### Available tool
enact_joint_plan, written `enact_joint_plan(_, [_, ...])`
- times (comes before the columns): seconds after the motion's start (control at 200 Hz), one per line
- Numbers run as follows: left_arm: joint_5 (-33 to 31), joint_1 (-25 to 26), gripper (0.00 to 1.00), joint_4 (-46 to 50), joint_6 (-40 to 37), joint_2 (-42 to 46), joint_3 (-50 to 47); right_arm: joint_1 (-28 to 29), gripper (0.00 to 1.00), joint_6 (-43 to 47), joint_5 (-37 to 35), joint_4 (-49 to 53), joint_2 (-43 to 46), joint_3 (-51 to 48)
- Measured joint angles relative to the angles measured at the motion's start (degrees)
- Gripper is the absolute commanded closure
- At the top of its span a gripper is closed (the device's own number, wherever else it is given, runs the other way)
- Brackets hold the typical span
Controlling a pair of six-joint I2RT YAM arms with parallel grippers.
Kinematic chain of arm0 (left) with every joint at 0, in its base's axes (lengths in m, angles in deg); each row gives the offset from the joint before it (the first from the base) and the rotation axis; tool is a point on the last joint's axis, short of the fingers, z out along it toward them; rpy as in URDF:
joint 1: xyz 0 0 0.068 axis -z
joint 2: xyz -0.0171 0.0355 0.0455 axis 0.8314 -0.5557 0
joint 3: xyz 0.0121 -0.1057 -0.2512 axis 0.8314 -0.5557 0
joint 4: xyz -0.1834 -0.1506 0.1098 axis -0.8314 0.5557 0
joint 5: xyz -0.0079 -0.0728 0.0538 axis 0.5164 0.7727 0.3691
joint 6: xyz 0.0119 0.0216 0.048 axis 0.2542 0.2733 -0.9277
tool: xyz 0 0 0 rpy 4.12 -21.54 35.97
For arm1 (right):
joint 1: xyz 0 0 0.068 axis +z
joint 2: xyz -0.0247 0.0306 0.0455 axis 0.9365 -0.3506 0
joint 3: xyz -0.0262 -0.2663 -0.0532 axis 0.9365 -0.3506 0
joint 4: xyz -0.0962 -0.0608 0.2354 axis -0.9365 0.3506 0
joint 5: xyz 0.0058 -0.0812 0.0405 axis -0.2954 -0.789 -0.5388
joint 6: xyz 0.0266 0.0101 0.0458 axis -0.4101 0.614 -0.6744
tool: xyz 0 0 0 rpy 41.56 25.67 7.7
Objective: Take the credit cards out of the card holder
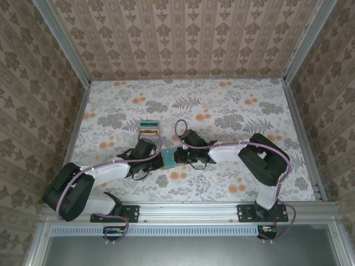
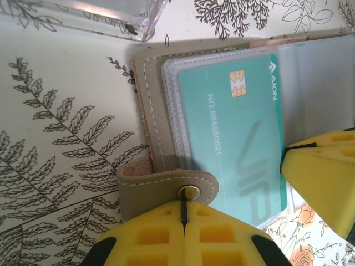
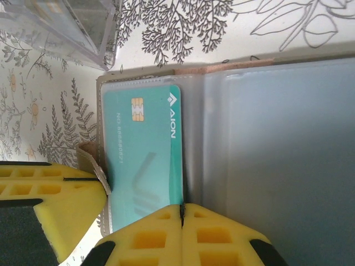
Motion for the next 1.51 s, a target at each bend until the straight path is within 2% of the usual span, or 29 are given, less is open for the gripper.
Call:
enact_joint_plan(0.345, [0.00,0.00,1.00,0.09,-0.02,-0.04,0.09,-1.33,1.00,-0.20,0.00,-0.09,1.51,-1.66])
enact_joint_plan(0.405, [0.02,0.00,1.00,0.11,0.00,-0.04,0.11,-1.33,0.91,-0.26,0.02,-0.09,1.49,-1.66])
enact_joint_plan(0.53, [0.02,0.00,1.00,0.15,-0.02,-0.04,0.13,-1.33,0.86,-0.37,0.26,-0.13,1.49,-1.66])
enact_joint_plan(1.105, [0.07,0.00,1.00,0.20,-0.02,-0.22,0.24,-1.62,0.81,-1.05,4.68,-4.39,-0.59,-1.66])
enact_joint_plan(1.25, [0.07,0.00,1.00,0.22,-0.02,-0.24,0.26,-1.62,0.84,-1.62,5.60,-5.57,-1.11,-1.64])
enact_joint_plan(1.31, [0.07,0.00,1.00,0.24,-0.02,-0.24,0.28,-1.62,0.88,-1.77,5.88,-5.86,-1.36,-1.62])
enact_joint_plan(1.4, [0.07,0.00,1.00,0.31,-0.02,-0.24,0.33,-1.68,1.00,-1.99,5.92,-5.92,-1.44,-1.62])
enact_joint_plan(1.505, [0.04,0.00,1.00,0.55,-0.02,-0.35,0.52,-1.75,1.00,-1.86,5.81,-5.92,-1.42,-1.66])
